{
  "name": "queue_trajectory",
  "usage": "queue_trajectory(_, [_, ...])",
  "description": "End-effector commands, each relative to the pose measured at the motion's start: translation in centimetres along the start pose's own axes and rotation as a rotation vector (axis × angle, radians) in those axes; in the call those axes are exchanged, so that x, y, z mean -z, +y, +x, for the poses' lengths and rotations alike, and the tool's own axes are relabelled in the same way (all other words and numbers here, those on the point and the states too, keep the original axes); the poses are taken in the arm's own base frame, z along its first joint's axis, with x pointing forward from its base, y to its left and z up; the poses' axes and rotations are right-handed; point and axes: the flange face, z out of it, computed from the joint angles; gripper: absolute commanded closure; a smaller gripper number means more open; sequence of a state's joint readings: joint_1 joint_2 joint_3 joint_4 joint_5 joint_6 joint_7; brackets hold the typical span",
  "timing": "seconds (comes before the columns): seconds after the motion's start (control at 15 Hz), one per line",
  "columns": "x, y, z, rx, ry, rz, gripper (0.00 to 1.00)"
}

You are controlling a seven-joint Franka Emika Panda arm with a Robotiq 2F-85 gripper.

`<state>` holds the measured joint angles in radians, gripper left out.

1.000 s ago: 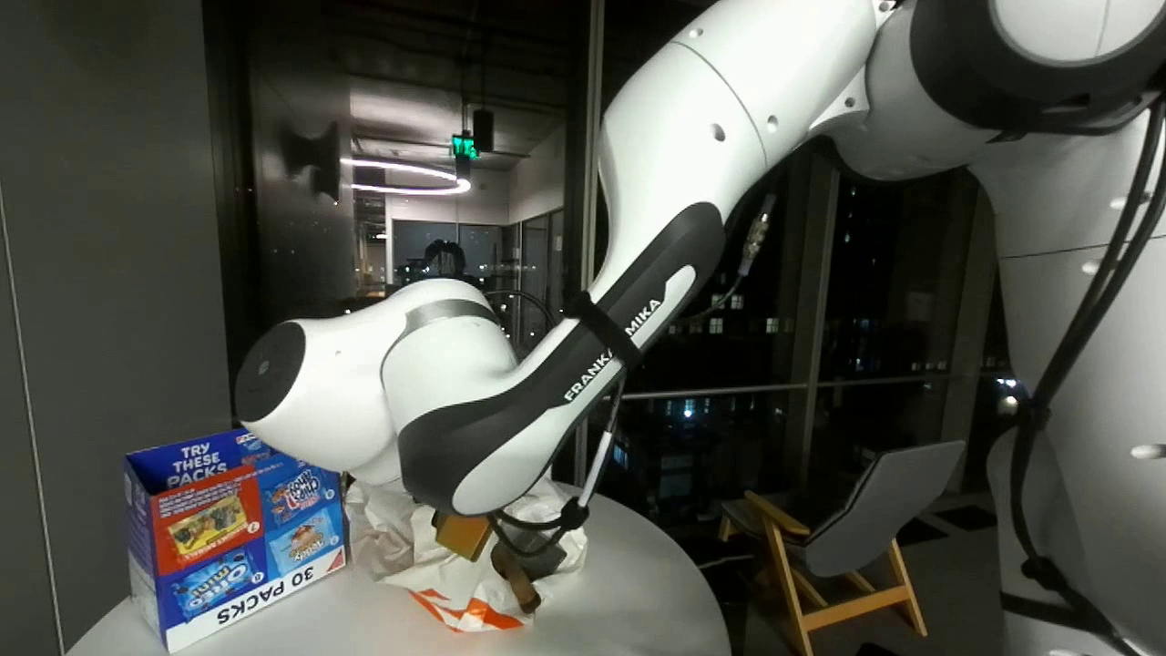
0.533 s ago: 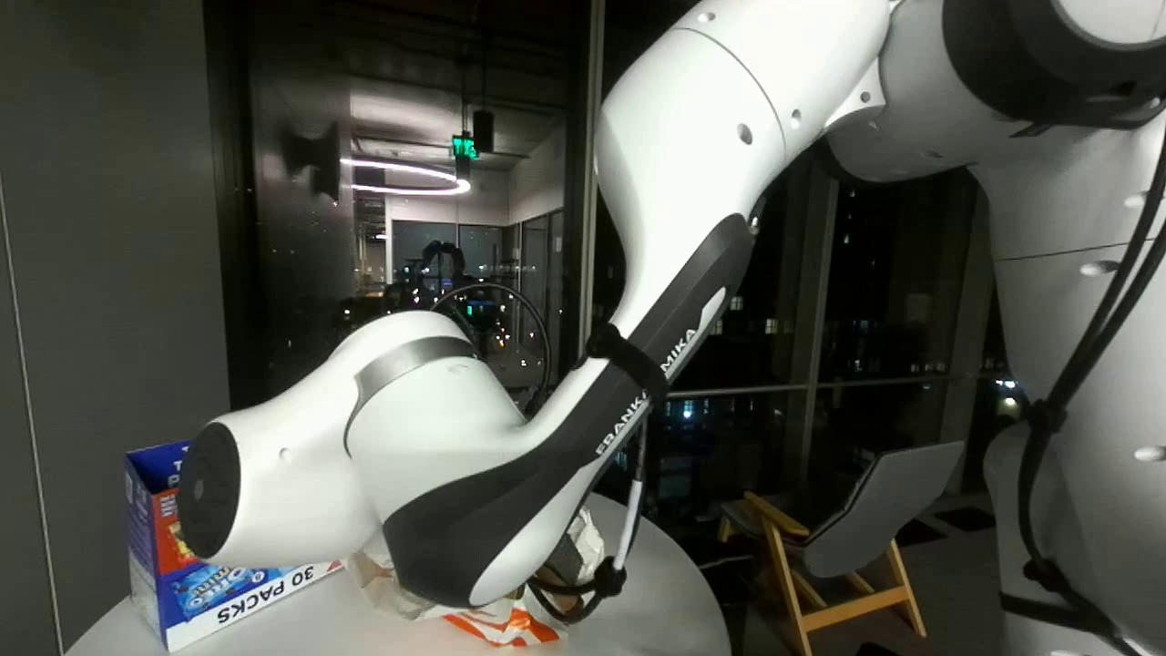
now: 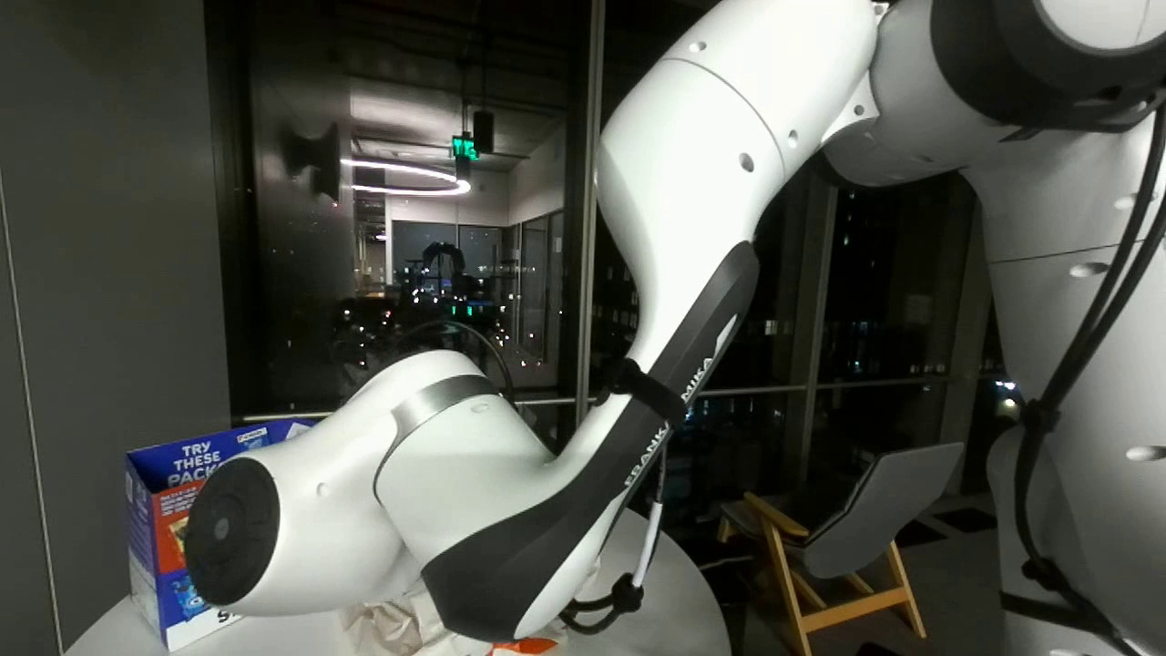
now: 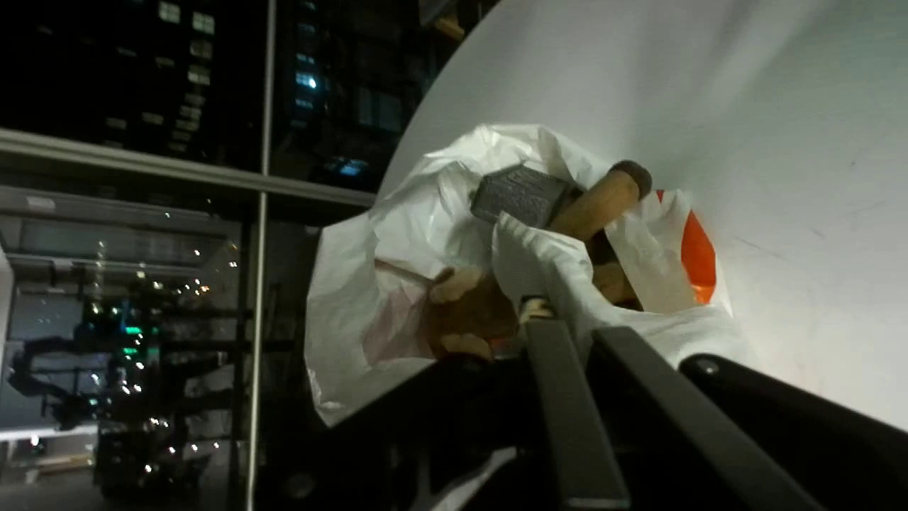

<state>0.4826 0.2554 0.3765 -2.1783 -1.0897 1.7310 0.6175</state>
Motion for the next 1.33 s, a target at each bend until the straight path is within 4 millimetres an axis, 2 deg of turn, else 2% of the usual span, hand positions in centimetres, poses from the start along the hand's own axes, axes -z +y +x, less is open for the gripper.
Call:
queue_trajectory(0.0, [-0.8,1.2,1.5,0.122,0.157,0.030,0.93])
queue_trajectory(0.27, [-1.7,1.9,3.2,0.256,0.323,0.054,0.92])
queue_trajectory(0.53, [-3.1,2.6,4.2,0.308,0.367,0.089,0.91])
queue_trajectory(0.6, [-3.6,2.9,4.2,0.299,0.344,0.110,0.68])
queue_trajectory(0.67, [-4.1,3.1,4.1,0.283,0.321,0.124,0.67])
queue_trajectory(0.87, [-4.3,3.7,3.3,0.156,0.225,0.238,0.46])
queue_trajectory(1.0, [-3.4,4.2,2.4,0.050,0.218,0.317,0.31])
queue_trajectory(1.27, [-1.7,5.1,0.2,-0.164,0.206,0.354,0.01])
